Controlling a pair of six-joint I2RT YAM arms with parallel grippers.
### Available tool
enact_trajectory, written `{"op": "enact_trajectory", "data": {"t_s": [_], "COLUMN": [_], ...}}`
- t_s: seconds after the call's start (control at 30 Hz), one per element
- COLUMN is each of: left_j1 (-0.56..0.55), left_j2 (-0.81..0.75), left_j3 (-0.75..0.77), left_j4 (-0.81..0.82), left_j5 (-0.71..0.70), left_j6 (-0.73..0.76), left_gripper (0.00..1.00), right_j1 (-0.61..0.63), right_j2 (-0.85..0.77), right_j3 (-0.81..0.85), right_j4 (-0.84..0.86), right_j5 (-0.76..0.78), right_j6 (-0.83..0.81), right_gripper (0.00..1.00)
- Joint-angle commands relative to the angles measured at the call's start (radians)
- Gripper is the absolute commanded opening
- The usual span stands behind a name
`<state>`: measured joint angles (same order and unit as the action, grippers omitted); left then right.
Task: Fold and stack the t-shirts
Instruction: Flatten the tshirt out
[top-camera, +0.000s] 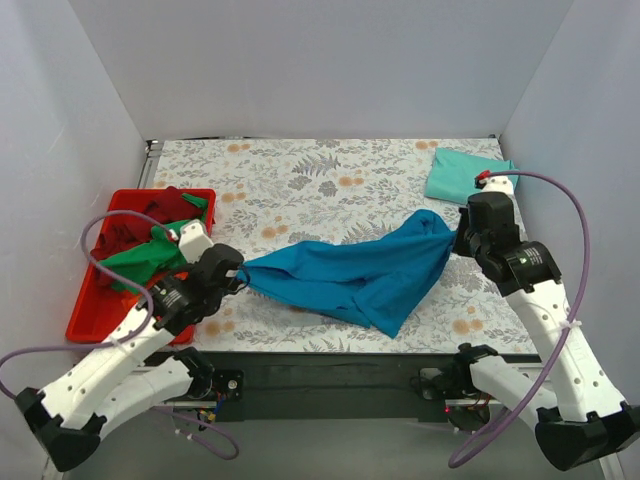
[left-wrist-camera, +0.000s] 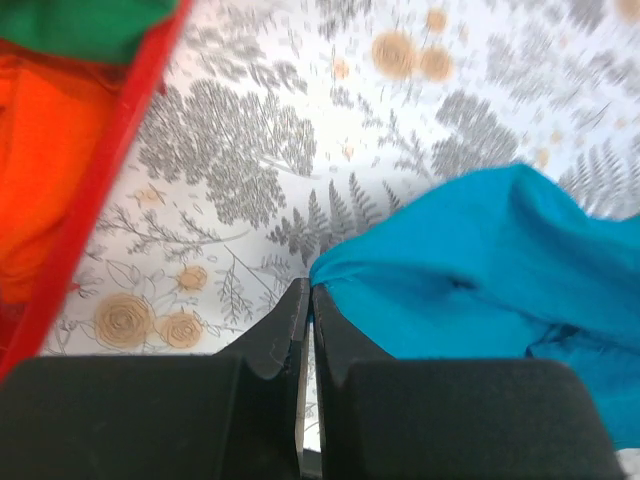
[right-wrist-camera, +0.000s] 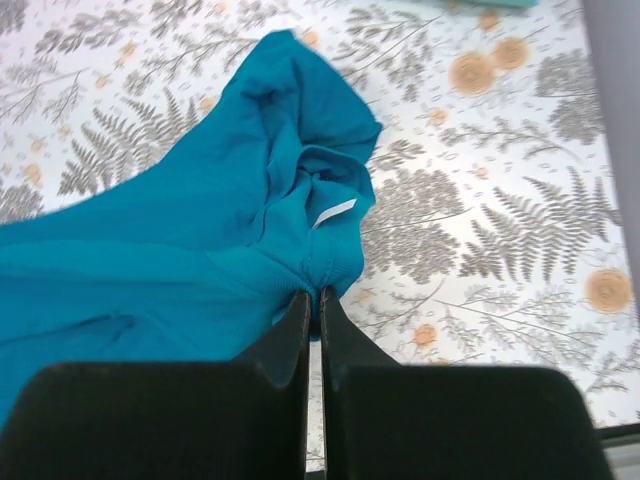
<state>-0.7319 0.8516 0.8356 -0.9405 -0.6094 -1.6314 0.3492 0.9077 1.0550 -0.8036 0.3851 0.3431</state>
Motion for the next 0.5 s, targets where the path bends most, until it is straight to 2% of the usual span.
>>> {"op": "enact_trajectory", "data": {"t_s": [0.0, 0.13, 0.23, 0.27, 0.3, 0.37, 0.47], "left_j1": [0.008, 0.009, 0.009, 0.009, 0.009, 0.009, 0.009], "left_j2": [-0.111, -0.189, -0.195, -0.180, -0.169, -0.119, -0.099], "left_j3": [0.046, 0.034, -0.004, -0.016, -0.021, -0.032, -0.038], "left_j4": [-0.061, -0.001, 0.094, 0.117, 0.132, 0.150, 0.180], "left_j5": [-0.167, -0.155, -0.074, -0.040, -0.026, 0.011, 0.020], "left_j6": [-0.022, 0.031, 0.108, 0.113, 0.120, 0.134, 0.172], "left_gripper": [0.00, 0.00, 0.00, 0.00, 0.00, 0.00, 0.00], "right_j1": [-0.054, -0.124, -0.200, -0.205, -0.205, -0.204, -0.204], "right_j2": [0.023, 0.131, 0.253, 0.296, 0.315, 0.262, 0.139], "right_j3": [0.089, 0.118, 0.144, 0.164, 0.165, 0.064, -0.085], "right_j4": [-0.031, 0.015, 0.075, 0.070, 0.061, 0.063, 0.063], "right_j5": [0.109, 0.069, -0.073, -0.095, -0.150, -0.239, -0.290], "right_j6": [-0.064, -0.104, -0.133, -0.139, -0.138, -0.109, -0.082], "right_gripper": [0.01, 0.01, 0.04, 0.28, 0.43, 0.62, 0.65]}}
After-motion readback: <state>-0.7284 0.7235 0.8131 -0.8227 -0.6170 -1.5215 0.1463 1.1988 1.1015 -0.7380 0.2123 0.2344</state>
